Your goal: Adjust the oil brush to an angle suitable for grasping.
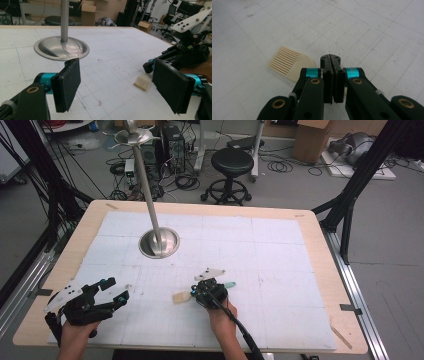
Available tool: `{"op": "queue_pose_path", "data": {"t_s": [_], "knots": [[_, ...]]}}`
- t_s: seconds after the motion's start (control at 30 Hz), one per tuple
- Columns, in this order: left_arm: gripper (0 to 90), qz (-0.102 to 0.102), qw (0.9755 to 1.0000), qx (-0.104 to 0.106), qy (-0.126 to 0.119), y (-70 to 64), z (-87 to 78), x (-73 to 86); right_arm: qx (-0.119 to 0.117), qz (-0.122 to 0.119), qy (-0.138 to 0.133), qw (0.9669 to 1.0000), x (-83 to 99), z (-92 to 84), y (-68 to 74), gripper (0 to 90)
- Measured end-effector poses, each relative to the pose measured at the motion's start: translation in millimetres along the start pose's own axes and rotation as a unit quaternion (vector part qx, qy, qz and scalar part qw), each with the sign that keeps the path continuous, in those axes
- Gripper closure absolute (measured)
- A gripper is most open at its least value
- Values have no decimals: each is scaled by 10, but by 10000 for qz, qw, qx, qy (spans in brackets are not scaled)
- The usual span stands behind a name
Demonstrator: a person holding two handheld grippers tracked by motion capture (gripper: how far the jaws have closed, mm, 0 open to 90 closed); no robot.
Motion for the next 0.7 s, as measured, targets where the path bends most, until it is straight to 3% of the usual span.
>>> {"op": "queue_pose_path", "data": {"t_s": [0.07, 0.1, 0.13, 0.17, 0.2, 0.33, 0.43, 0.53, 0.7], "knots": [[234, 5, 10000, -5, -16, 0, -5, -2, -35, 21, -37, 10000, 5, -25, -23, 890], [234, -24, 10000, -10, -37, -2, -10, -3, 61, 48, -120, 9999, 5, -65, -66, 890], [234, -34, 10000, -5, -34, 1, -16, -4, 300, 224, -321, 9988, 26, -182, -226, 890], [234, -23, 10000, -19, -36, 11, -20, -6, 300, 224, -321, 9988, 26, -182, -226, 890], [234, -54, 10000, -25, -50, 15, -20, -6, 485, 298, -336, 9978, 58, -249, -330, 890], [234, -34, 10000, -17, -28, 17, -14, -5, 1143, 626, -222, 9912, 280, -498, -753, 890], [234, -9, 10000, -11, -1, 10, -3, 0, 1393, 822, -80, 9868, 440, -606, -945, 889], [234, -12, 10000, -10, -1, 7, -3, 2, 1466, 808, 173, 9857, 560, -610, -1022, 882], [235, -43, 10000, -24, -25, 20, -14, -3, 1420, 749, 339, 9865, 602, -558, -1012, 879]]}}
Point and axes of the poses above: each handheld gripper's, and its own axes: z roughly forward along the jaws, x roughly out of its underside, y roughly to its left, the point moved 6 cm from there along z, roughly forward along the jaws, and after that the axes turned 13 degrees about -z, right-handed, at the moved point
